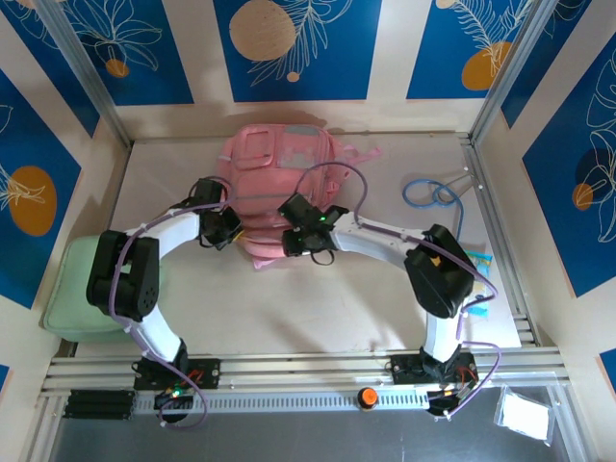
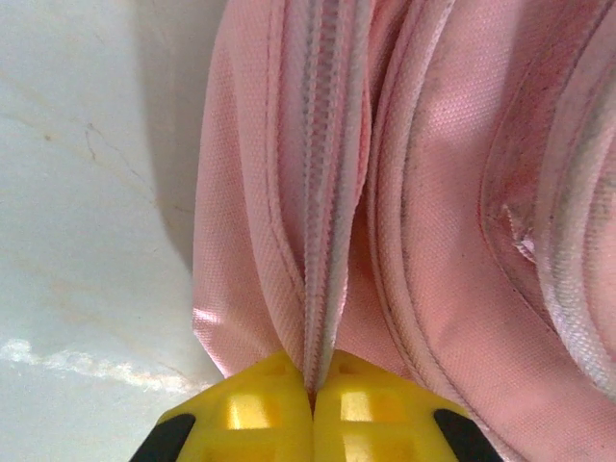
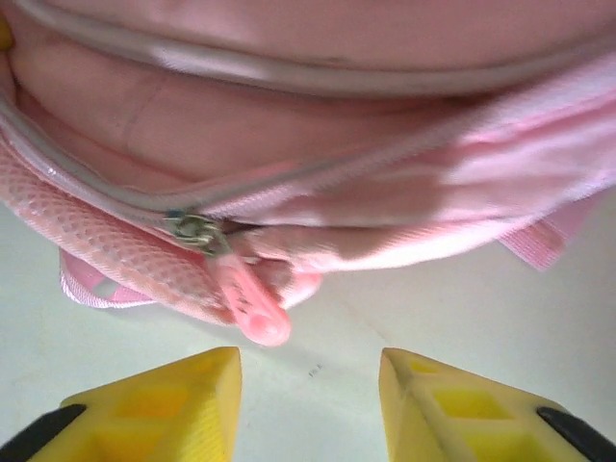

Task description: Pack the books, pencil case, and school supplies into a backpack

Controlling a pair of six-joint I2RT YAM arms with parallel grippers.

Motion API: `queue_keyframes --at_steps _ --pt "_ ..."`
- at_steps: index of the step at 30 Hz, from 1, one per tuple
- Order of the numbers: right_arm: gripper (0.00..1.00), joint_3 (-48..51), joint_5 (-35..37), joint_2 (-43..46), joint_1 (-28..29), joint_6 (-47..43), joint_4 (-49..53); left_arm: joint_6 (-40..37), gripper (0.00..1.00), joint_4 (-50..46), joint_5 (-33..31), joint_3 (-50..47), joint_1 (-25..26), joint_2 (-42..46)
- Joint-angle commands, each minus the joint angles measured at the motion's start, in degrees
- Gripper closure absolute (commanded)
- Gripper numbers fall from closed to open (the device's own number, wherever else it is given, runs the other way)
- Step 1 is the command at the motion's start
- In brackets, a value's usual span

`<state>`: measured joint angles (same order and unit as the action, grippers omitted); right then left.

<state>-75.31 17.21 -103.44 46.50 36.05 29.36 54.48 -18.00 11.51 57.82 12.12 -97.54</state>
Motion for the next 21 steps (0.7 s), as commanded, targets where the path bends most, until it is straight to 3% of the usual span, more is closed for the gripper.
queue_keyframes --at_steps 1,7,14,19,21 --pt "0.49 3.0 -8.8 5.6 -6.2 8.6 -3.5 -2.2 1.0 0.6 1.4 0.1 -0.5 3.2" --pt "0.46 5.6 -22.2 5.2 -14.9 19.0 -8.9 -2.4 1.0 2.4 3.5 -2.1 -0.6 5.1" --pt "0.44 -0.5 -27.4 -1.5 -15.7 22.4 -7.9 -2.7 1.0 3.0 4.7 -2.5 -0.6 6.1" --pt "0.51 -5.0 -28.2 -6.4 -15.6 22.2 -7.3 -2.8 1.0 3.1 5.4 -2.7 -0.6 6.7" --pt "0.62 -6.7 -28.6 -8.5 -15.6 21.3 -7.7 -2.9 1.0 3.2 5.9 -2.8 -0.6 6.9"
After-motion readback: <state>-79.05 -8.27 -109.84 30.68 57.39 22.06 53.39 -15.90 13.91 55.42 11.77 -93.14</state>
